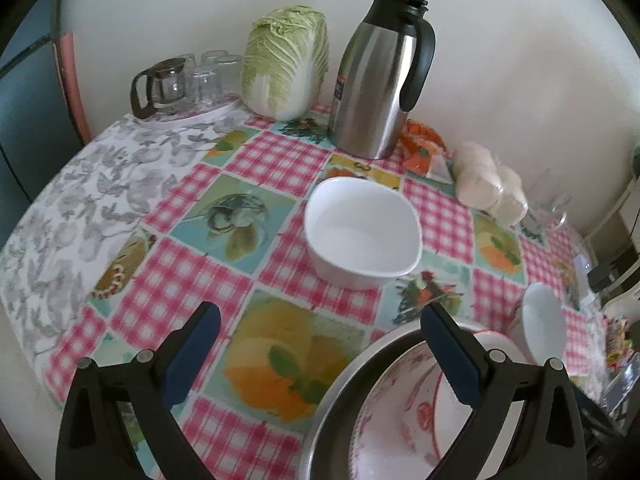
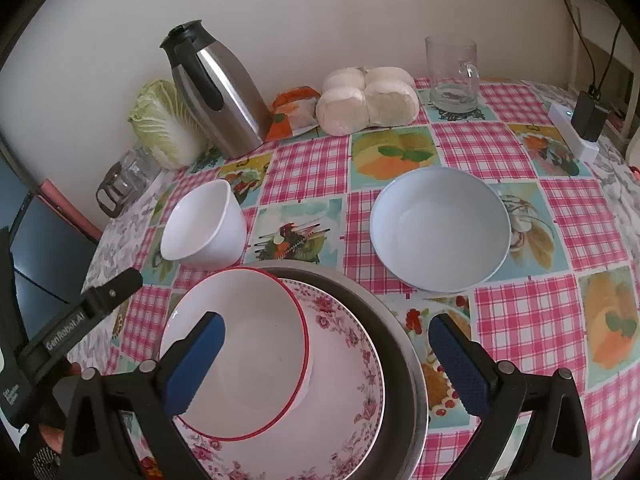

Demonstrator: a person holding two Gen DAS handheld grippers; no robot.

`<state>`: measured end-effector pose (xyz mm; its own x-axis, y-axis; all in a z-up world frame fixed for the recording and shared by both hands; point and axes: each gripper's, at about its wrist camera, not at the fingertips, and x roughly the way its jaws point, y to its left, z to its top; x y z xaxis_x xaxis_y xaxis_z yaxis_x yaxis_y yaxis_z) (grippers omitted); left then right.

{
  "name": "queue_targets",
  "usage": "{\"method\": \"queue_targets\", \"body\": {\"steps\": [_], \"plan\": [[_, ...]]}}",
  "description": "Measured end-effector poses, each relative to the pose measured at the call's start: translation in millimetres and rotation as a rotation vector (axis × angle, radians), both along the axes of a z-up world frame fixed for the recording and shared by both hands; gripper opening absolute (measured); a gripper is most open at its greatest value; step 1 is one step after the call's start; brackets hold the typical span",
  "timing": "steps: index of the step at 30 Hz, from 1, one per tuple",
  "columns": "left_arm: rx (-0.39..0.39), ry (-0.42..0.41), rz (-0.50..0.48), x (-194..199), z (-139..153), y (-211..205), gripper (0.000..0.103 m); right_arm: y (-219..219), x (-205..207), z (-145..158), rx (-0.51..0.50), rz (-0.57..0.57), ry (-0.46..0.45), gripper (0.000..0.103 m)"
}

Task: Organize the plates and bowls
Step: 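Move both grippers to the square white bowl and close on its rim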

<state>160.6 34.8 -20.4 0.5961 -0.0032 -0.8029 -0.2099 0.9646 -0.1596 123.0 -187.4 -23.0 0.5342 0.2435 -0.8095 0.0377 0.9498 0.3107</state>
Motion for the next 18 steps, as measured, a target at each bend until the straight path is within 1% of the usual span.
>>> {"method": "queue_targets", "body": {"steps": [3,5,7,10,12,18], "plan": [[-0.063,0.003,-0.006,8,-1,5,0.100,-1,2,0,0.003,-0.010,-0.008,0.103],[-0.092,0.020,0.000,13,-2,8,0.100,-2,4,1,0.010,-0.017,-0.013,0.103],[-0.094,0.021,0.009,17,-2,10,0.100,-3,6,2,0.009,-0.028,-0.015,0.103],[-0.064,0.026,0.021,25,0,10,0.100,-3,9,6,-0.006,-0.043,-0.022,0.103],[-0.062,0.029,0.043,31,1,14,0.100,-3,13,10,-0.009,-0.046,-0.025,0.103],[-0.117,0.041,0.073,54,1,26,0.100,-3,29,26,0.004,-0.053,-0.040,0.103]]}}
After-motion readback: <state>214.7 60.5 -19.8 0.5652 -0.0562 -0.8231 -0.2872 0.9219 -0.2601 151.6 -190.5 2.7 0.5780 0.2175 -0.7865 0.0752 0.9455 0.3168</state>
